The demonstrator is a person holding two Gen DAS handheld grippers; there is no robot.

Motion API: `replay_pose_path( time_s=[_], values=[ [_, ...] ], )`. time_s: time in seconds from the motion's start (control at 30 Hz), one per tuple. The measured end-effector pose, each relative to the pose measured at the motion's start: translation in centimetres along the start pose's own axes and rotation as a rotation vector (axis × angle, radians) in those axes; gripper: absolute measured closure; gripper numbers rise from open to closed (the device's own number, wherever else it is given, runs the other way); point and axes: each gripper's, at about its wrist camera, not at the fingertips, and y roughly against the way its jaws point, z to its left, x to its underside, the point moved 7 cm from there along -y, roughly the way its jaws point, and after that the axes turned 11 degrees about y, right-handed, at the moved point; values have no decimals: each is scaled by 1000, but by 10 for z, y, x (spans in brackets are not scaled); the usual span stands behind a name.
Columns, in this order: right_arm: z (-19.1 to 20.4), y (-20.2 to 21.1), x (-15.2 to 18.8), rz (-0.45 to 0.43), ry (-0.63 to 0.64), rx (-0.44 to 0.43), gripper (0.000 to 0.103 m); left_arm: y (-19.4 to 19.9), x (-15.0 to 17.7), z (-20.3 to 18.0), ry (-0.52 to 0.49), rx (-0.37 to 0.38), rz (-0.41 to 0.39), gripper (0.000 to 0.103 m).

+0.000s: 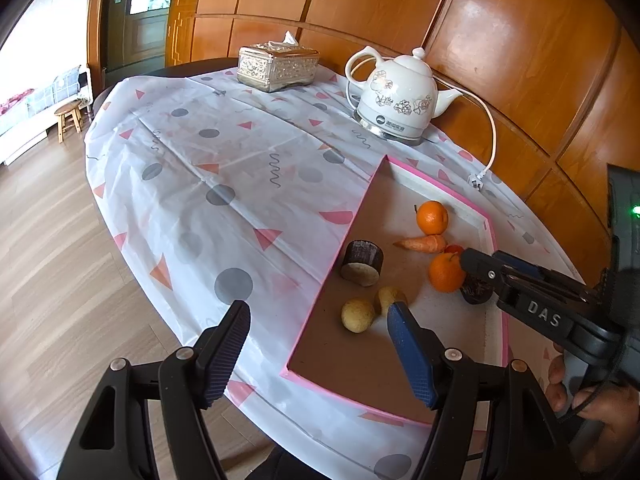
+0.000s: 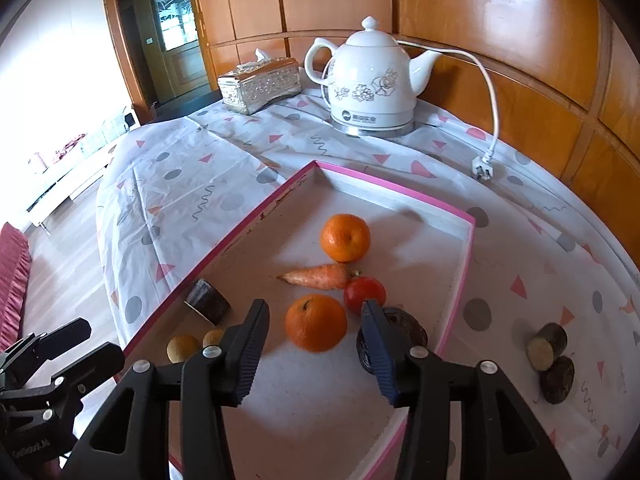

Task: Organize fruits
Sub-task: 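Carry the orange into the tray and open the right gripper, then withdraw the open right gripper from the tray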

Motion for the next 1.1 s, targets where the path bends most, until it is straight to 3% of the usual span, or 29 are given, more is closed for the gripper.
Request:
replay_pose_path(
  time_s=[0.13, 0.57, 1.1],
  values=[
    [-9, 13, 10, -16, -39, 22, 52, 2, 0, -2, -7, 6, -3, 31],
    [-67, 76, 65, -87, -213, 204, 43, 8, 7, -20, -57, 35, -8, 31],
    [-141, 106, 160, -26, -478, 356, 39, 9, 18, -45, -137, 61, 6, 31]
  ],
)
